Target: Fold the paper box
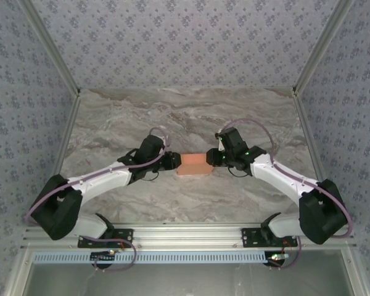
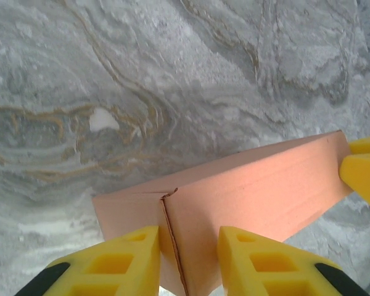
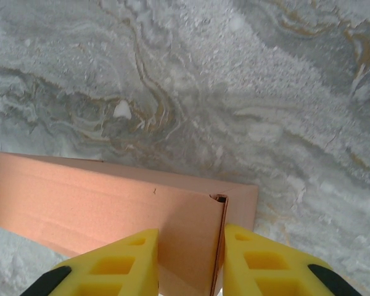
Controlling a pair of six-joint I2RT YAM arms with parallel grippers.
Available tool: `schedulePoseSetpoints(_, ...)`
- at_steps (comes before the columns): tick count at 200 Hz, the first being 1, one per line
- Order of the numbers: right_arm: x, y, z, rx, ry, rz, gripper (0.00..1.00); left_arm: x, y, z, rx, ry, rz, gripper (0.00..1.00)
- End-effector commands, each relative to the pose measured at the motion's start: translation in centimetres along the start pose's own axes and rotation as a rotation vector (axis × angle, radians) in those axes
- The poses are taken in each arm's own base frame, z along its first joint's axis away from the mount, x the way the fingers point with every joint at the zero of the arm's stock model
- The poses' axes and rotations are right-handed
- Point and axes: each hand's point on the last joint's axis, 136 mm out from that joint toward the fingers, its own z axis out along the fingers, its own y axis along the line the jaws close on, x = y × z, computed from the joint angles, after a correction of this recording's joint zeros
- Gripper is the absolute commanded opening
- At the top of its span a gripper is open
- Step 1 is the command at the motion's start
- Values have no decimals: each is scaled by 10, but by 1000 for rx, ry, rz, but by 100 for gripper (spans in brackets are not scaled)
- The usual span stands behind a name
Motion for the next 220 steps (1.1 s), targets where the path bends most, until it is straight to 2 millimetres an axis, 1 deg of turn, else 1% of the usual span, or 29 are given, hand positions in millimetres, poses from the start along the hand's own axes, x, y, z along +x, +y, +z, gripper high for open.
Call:
schedulePoseSetpoints(1,-35,39,-1,-130,-107,-62,26,-29,-36,4,91,-63,47,29)
schedulePoseSetpoints(19,-47,37,4,-114,-145,-73,25,-48,-39,9,69,-100,75,29)
schedulePoseSetpoints(42,-59,32,11,-82,-178,-98,25,-62,-38,18,47,-111,92,29)
schedulePoseSetpoints(61,-67,29,17,-62,-207,-129,24,-66,-37,25,34,-108,102,30)
schedulePoseSetpoints(82,-68,28,22,-60,-222,-153,24,-67,-34,29,21,-116,110,31)
schedulePoseSetpoints(98,-61,26,25,-61,-215,-164,24,-61,-29,31,12,-107,112,33)
schedulePoseSetpoints(129,-40,18,32,-28,-178,-180,25,-42,-18,37,0,-77,115,36)
schedulePoseSetpoints(169,-15,5,41,37,-149,-212,27,-20,1,49,-51,-39,127,40)
schedulePoseSetpoints(201,8,-8,48,95,-102,-237,33,-2,16,55,-81,-3,131,44)
schedulePoseSetpoints(220,17,-12,44,128,-84,-255,37,5,19,54,-83,9,133,48)
